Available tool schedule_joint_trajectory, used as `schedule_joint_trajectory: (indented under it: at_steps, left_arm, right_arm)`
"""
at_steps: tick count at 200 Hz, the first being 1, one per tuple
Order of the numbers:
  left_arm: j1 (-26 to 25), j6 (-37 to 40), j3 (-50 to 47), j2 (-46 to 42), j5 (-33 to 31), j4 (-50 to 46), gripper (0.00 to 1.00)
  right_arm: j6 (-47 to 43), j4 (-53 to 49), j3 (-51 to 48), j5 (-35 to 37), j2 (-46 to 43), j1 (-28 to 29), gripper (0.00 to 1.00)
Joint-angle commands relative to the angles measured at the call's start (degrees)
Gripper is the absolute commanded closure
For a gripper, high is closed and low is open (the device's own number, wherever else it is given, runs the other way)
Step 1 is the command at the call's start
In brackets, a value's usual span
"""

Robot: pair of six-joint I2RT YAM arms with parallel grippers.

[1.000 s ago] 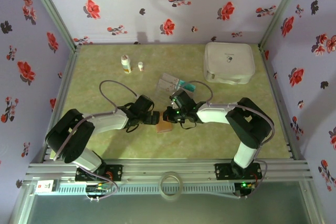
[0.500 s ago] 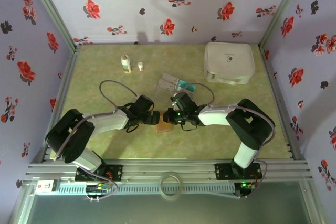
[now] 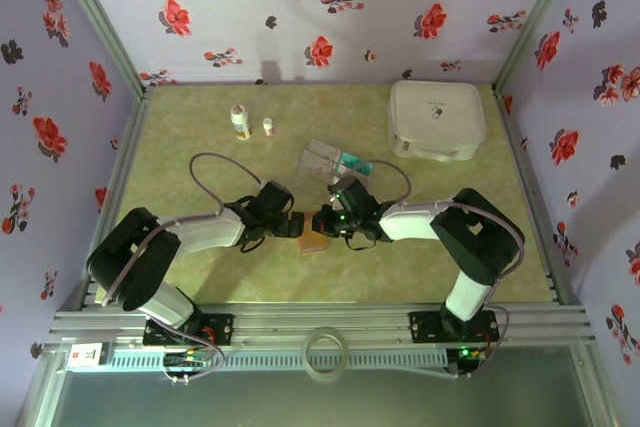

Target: Put the credit cards into the card holder

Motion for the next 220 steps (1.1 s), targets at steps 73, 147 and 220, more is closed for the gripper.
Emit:
schedule_joint_trajectory:
  at_steps: [73, 147, 220]
  left_arm:
    - [0.0, 1.18, -1.07, 2.28, 1.91, -2.41, 0.0]
    - [-0.02, 1.12, -0.79, 1.8, 1.95, -3.04, 0.0]
    - [0.0, 1.79, 0.41, 1.84, 1.91, -3.18, 0.0]
  right_arm:
    - [-5.48, -17.74, 1.32, 4.83, 5.63, -1.13, 1.0]
    - [-4.9, -16.71, 3.16, 1.89, 2.34, -1.06, 1.0]
    - [-4.26, -18.08, 5.15, 3.15, -14.82, -0.99, 0.49]
